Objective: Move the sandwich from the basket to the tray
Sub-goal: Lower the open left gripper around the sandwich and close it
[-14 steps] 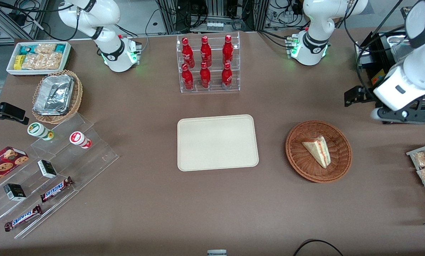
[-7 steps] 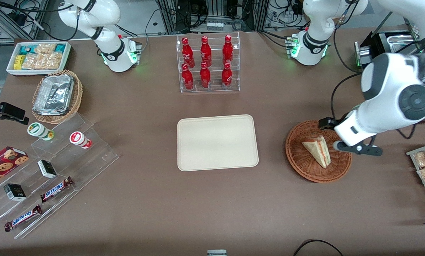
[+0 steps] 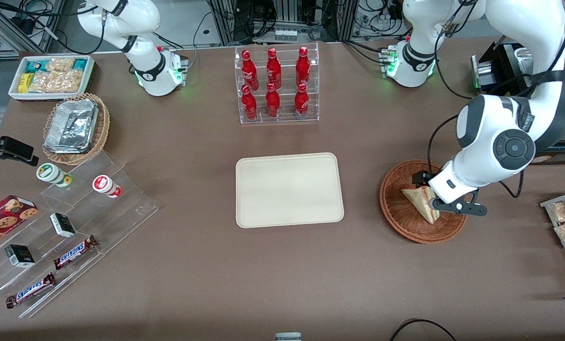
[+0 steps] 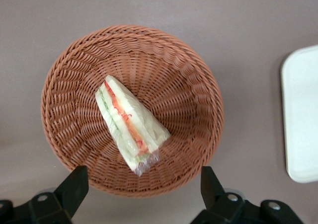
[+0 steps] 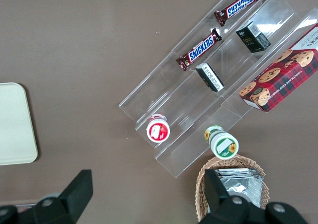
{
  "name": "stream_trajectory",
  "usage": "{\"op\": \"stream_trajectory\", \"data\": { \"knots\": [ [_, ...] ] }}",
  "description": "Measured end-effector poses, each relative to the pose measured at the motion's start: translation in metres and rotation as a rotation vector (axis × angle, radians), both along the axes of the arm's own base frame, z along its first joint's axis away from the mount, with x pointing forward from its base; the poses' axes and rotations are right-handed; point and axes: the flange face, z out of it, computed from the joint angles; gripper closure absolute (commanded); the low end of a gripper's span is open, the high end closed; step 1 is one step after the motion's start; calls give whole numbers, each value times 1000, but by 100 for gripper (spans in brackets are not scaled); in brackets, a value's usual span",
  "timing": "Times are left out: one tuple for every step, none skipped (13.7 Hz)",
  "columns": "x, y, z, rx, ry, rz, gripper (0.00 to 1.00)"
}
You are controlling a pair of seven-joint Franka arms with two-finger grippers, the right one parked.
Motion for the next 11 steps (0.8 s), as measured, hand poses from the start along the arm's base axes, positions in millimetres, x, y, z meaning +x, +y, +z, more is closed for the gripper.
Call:
{"op": "stream_trajectory", "data": {
  "knots": [
    [-2, 1, -9, 3, -11, 51, 0],
    [-5, 1, -17, 6, -21, 99, 0],
    [-8, 1, -24, 7, -31, 140, 0],
    [-10, 1, -28, 7, -44, 176, 0],
    [-12, 1, -30, 7, -59, 219, 0],
    [-13, 3, -31, 9, -72, 271, 0],
    [-15, 5, -34, 11, -82, 328, 0],
    [-16, 9, -36, 12, -94, 384, 0],
    [-18, 15, -38, 11, -109, 453, 0],
    [-19, 20, -41, 10, -127, 535, 0],
    [-21, 22, -45, 7, -144, 614, 0]
  ]
}}
